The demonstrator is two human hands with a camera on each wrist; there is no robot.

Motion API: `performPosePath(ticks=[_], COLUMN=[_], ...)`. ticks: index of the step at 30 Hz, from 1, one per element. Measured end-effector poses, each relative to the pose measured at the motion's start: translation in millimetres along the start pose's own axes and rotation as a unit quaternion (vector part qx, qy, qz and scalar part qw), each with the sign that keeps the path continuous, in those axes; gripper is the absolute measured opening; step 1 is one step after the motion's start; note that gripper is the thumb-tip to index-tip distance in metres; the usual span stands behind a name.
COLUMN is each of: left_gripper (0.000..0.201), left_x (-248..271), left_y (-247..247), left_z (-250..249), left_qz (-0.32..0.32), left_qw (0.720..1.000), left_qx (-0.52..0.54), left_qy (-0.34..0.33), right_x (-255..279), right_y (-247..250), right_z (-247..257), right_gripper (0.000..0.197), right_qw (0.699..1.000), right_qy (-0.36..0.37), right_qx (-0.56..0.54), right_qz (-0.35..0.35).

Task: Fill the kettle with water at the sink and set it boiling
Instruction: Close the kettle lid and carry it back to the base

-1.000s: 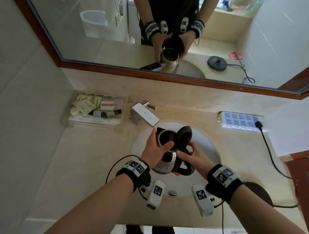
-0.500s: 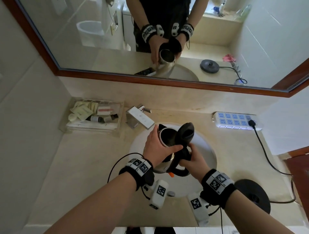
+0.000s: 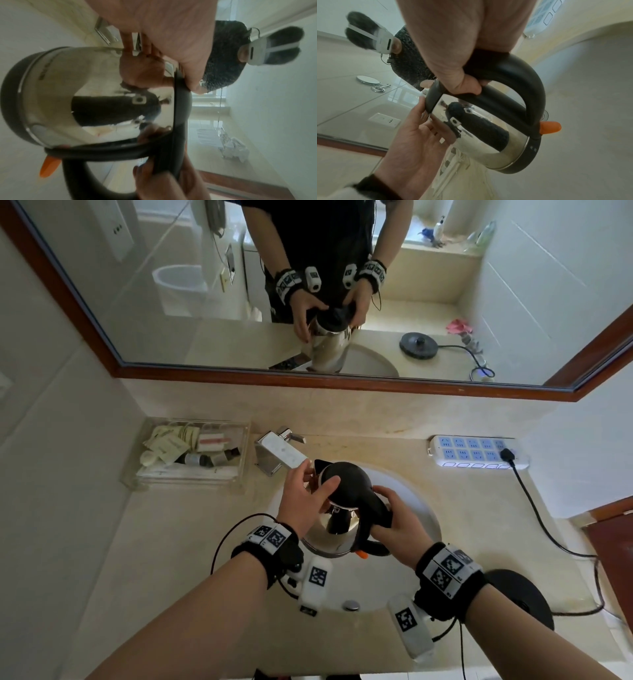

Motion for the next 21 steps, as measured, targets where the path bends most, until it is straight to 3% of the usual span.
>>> performPosePath(ticks=[7, 11, 15, 21], left_gripper=[0.042, 0.039, 0.064, 0.035], left_x=[-5, 0, 10, 32], left_y=[-2, -16, -47, -112], left_z=[-13, -16, -16, -27], left_qz=[0.074, 0.124, 0.160, 0.242], left_qw=[0.995, 0.991, 0.985, 0.968], left_qx=[0.050, 0.052, 0.056, 0.052], left_qy=[0.039, 0.024, 0.030, 0.025], right_x=[12, 31, 57, 105], right_y=[3, 17, 41, 88], right_z=[-1, -10, -20, -44], right_gripper=[0.068, 0.064, 0.064, 0.069], right_qw=[0.999, 0.997, 0.992, 0.982], right_qy=[0.014, 0.006, 0.001, -0.018], right_qx=[-0.005, -0.015, -0.031, -0.055], right_qz=[-0.030, -0.080, -0.124, -0.181])
Point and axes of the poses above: each hand's wrist, its own x-axis away from the middle knuckle, its own y-axis out of the back of the hand, z = x × y, the point moved 2 cm from there along -x, towards the middle knuckle, and after that the axes turned 11 degrees about x, right-handed, at the moved point
